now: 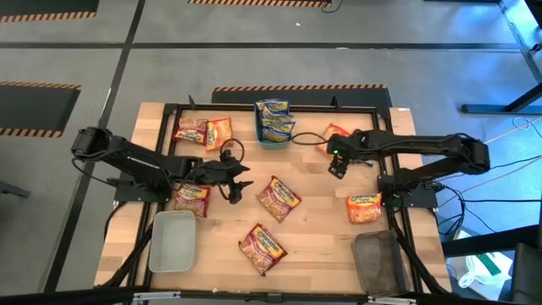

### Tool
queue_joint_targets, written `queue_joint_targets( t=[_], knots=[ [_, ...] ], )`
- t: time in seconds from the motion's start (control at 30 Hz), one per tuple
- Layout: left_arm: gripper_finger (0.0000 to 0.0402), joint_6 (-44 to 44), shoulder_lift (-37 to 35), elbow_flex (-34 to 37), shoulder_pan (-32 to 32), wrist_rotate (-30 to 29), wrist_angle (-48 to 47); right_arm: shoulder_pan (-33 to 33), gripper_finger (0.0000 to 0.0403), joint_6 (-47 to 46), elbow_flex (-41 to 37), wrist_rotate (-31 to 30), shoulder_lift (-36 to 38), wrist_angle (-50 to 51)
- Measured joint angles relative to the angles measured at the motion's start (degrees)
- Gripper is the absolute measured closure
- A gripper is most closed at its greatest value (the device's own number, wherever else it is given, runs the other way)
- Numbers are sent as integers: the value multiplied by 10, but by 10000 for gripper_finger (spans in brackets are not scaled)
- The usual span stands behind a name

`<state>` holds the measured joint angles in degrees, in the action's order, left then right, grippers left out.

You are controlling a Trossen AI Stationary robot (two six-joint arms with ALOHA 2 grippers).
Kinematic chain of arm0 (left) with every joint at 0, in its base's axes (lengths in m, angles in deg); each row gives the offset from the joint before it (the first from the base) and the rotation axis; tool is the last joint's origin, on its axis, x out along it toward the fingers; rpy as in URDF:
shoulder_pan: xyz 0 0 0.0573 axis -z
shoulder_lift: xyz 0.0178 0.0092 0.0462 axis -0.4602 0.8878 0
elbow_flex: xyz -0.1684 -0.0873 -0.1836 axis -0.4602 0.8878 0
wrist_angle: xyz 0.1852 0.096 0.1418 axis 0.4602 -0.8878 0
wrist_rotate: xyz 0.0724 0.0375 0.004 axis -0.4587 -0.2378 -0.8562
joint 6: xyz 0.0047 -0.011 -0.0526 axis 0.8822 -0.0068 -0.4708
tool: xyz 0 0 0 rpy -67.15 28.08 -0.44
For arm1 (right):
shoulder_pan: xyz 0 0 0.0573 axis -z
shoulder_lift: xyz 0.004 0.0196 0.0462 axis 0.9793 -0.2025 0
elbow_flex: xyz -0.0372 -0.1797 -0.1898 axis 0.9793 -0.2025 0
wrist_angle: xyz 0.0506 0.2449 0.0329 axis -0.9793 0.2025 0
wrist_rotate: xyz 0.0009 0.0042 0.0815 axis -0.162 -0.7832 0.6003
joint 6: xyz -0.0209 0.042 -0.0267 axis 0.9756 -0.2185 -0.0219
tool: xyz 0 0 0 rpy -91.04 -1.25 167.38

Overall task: Sort Maruchan noodles
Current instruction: Put the blue noodle pack into the green bin

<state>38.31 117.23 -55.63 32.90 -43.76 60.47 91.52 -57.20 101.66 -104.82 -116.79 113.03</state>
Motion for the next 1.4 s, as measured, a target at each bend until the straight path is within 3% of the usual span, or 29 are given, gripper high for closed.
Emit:
queue_joint_targets(
  t=[0.37, 0.73, 0.97, 1.4],
  knots=[
    [169, 0, 43, 0, 0, 26, 49, 61, 78, -2, -65, 40, 54, 2],
    [169, 4, 43, 0, 0, 26, 50, 66, 78, 17, -68, 45, 55, 9],
    [169, 4, 43, 0, 0, 26, 49, 102, 78, 20, -51, 85, 55, 45],
    [169, 15, 43, 0, 0, 22, 49, 185, 78, 30, -55, 44, 53, 4]
  ],
)
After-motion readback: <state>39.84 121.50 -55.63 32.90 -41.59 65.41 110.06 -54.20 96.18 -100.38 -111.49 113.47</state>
